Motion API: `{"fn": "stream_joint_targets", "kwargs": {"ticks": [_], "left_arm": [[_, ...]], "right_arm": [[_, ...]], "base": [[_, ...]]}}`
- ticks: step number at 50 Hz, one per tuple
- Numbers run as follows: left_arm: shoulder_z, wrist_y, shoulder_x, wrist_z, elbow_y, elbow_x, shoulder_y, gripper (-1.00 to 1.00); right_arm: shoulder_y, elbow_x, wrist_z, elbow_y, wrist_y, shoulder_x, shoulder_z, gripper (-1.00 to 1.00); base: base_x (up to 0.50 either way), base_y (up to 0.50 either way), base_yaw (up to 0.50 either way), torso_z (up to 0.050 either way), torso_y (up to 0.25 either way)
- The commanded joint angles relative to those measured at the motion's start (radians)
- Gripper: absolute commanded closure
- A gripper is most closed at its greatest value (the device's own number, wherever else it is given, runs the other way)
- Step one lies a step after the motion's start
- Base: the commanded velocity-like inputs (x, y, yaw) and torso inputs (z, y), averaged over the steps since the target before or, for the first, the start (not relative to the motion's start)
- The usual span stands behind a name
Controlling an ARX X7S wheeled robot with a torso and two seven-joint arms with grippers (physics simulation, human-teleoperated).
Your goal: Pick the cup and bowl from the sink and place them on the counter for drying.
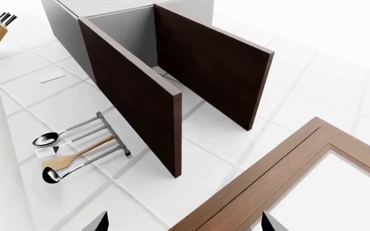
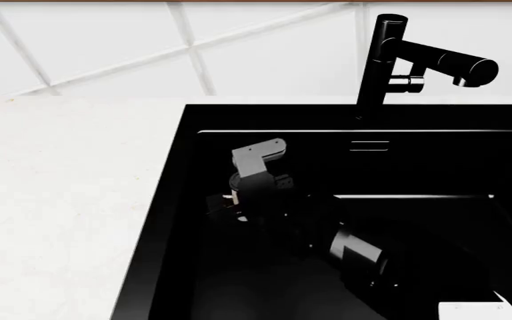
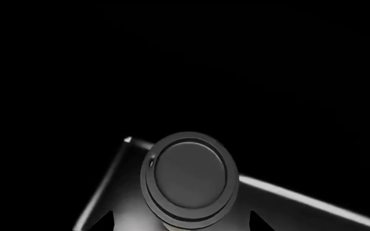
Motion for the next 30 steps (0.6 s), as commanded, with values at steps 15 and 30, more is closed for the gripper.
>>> {"fn": "stream_joint_targets", "kwargs": {"ticks": [15,30], "left_arm": [[0.006,-0.005,-0.004,-0.003,0.001,0.009,-0.006,-1.0],[0.006,-0.004,-0.004,-0.005,0.003,0.009,-0.002,-1.0]], "right_arm": [[0.003,-0.002,0.003,-0.002,-0.017,0.0,0.001,-1.0],[0.012,0.008,-0.015,0.015,-0.061,0.0,-0.001,-1.0]], "base": [[0.0,0.0,0.0,0.0,0.0],[0.0,0.0,0.0,0.0,0.0]]}}
